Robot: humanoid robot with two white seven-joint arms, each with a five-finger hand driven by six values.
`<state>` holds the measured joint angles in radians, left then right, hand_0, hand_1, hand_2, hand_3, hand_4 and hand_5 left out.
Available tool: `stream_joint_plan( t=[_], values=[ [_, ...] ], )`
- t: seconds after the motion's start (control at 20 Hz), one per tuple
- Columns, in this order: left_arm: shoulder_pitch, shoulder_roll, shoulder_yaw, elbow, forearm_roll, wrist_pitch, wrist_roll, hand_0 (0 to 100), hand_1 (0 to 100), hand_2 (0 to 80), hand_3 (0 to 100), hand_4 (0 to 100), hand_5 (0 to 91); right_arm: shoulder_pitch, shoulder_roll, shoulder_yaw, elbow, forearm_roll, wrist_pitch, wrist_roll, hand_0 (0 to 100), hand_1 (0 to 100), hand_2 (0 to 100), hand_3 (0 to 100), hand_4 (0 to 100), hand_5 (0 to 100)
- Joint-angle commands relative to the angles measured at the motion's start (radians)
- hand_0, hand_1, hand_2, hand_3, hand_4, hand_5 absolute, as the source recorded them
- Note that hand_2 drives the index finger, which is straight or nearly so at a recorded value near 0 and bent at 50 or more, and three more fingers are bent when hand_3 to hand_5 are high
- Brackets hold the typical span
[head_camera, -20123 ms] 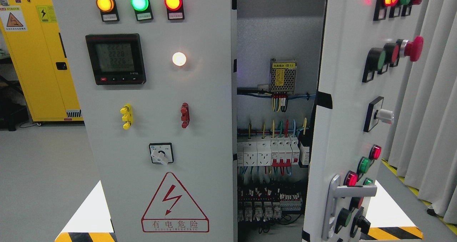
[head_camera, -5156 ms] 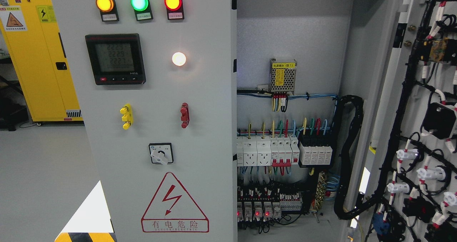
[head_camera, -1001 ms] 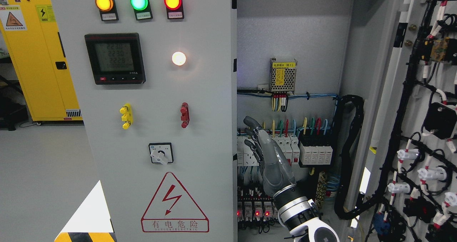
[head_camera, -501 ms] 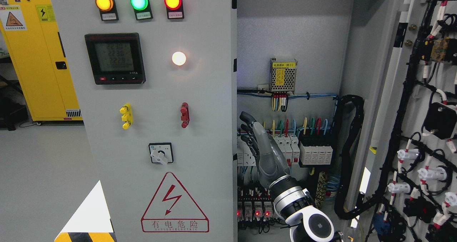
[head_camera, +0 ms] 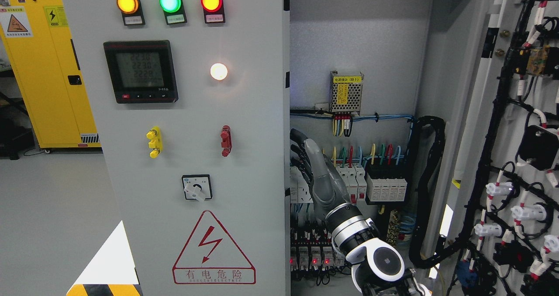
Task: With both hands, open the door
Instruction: 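Hook the right hand fingers behind the inner edge of the indicator-light door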
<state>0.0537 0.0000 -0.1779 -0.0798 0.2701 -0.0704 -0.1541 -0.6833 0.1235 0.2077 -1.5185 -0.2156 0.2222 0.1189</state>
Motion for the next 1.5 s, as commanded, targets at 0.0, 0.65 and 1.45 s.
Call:
stream_joint_plan(
  t=[0.0,0.65,1.45],
  values=[
    [0.0,-0.028,0.0,-0.001,0.0,0.0,0.001,0,0,0.0,0,0,0.0,-0.025,0.001,-0.002,0.035,-0.048,0.011,0.002,22,0,0,0,0,0],
    [0.0,-0.028,0.0,-0.001,0.001,0.0,0.001,0,0,0.0,0,0,0.0,-0.068,0.001,-0.077,0.078,-0.111,0.062,0.106,22,0,0,0,0,0],
    [0.0,-0.031,0.0,-0.001,0.001,0.0,0.001,0,0,0.0,0,0,0.0,-0.11,-0.01,-0.14,0.176,-0.151,0.072,0.311,22,0,0,0,0,0]
  ],
)
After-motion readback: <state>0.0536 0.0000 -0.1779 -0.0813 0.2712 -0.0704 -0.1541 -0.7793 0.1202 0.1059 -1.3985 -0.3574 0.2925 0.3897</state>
